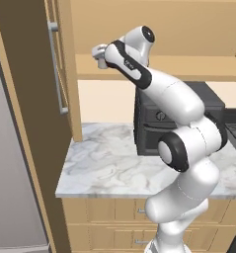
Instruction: Move the shaker and mustard from the cabinet to the dining counter.
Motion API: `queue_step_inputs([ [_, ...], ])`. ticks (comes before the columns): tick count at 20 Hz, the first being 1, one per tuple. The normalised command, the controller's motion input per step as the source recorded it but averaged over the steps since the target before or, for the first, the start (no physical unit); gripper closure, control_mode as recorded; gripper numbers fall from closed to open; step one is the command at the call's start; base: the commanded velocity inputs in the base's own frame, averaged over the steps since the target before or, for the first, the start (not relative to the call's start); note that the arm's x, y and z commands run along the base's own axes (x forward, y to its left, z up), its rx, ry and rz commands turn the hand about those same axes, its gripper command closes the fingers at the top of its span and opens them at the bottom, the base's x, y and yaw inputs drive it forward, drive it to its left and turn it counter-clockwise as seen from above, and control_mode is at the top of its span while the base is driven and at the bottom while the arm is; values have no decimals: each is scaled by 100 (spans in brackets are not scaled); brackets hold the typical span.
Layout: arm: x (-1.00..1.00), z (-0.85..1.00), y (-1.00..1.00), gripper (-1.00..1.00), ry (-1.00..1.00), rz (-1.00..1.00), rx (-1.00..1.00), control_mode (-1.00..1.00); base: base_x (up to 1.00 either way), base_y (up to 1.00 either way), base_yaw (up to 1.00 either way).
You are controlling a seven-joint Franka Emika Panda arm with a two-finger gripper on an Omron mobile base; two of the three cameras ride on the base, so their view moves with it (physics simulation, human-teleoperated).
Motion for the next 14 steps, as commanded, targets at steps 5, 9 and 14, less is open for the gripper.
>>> queue_step_inputs([
  [5, 27, -2, 1, -100, 0, 0, 0, -100, 0, 0, 0],
  [9, 31, -6, 0, -100, 0, 0, 0, -100, 0, 0, 0],
  [14, 25, -7, 2, -100, 0, 0, 0, -100, 0, 0, 0],
])
